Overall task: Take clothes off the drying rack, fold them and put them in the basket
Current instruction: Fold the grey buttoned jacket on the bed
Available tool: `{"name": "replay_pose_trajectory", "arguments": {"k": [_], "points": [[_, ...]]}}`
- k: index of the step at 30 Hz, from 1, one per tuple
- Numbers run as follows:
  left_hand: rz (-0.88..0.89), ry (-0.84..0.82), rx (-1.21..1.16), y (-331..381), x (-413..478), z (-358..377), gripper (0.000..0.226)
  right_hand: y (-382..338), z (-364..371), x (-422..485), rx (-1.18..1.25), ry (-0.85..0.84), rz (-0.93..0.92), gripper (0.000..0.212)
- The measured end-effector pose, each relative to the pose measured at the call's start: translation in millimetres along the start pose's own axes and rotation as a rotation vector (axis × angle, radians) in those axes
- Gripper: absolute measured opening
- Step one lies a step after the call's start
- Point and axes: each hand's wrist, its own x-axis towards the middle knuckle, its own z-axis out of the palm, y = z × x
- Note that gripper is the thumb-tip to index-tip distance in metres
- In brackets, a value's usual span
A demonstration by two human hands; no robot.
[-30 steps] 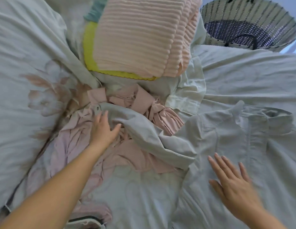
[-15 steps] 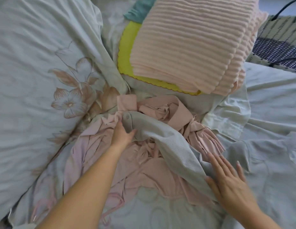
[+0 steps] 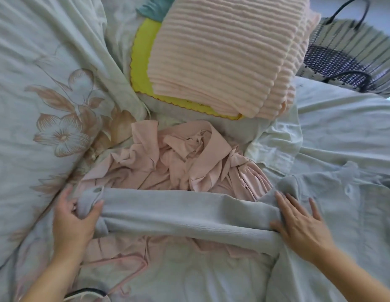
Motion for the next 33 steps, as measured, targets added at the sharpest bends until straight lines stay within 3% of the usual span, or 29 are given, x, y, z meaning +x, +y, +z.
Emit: {"name": "replay_pose_trajectory", "arguments": {"k": [4,8,11,17,20,25,27,30,33], "points": [[-0.053,-0.037,0.116,-37,-28,-19,0.058,2,1,2,0.0,-0.053,0.076,0.068],[-0.39,-0.236,0.178,-76,-58,-13,0.076,-8,12,2,0.033,0.046,0.016,0.068],[-0.403,-0.206,0.118,-73,-78,-11,0.066,-14,9,-9,0.073,0.061,-0.022,0.067],[-0.158,-0.067,0.001,-16,-92,-21,0.071,-4,21,-56,0.142,0.082,-0.008,0.071],[-0.038,-0.089,-0.078,36,-107,-30,0.072,-39,16,-87,0.234,0.133,-0.033,0.08],[0.076,-0.21,-0.202,124,-158,-27,0.076,-157,-15,-142,0.433,0.423,-0.351,0.126],[0.105,-0.289,-0.266,158,-184,-22,0.076,-196,-33,-158,0.525,0.59,-0.412,0.117],[0.216,-0.461,-0.309,199,-217,-17,0.078,-207,-62,-159,0.806,0.796,-0.202,0.079],[0.465,-0.491,-0.329,226,-235,-16,0.061,-168,-82,-153,1.17,0.808,0.056,0.079]]}}
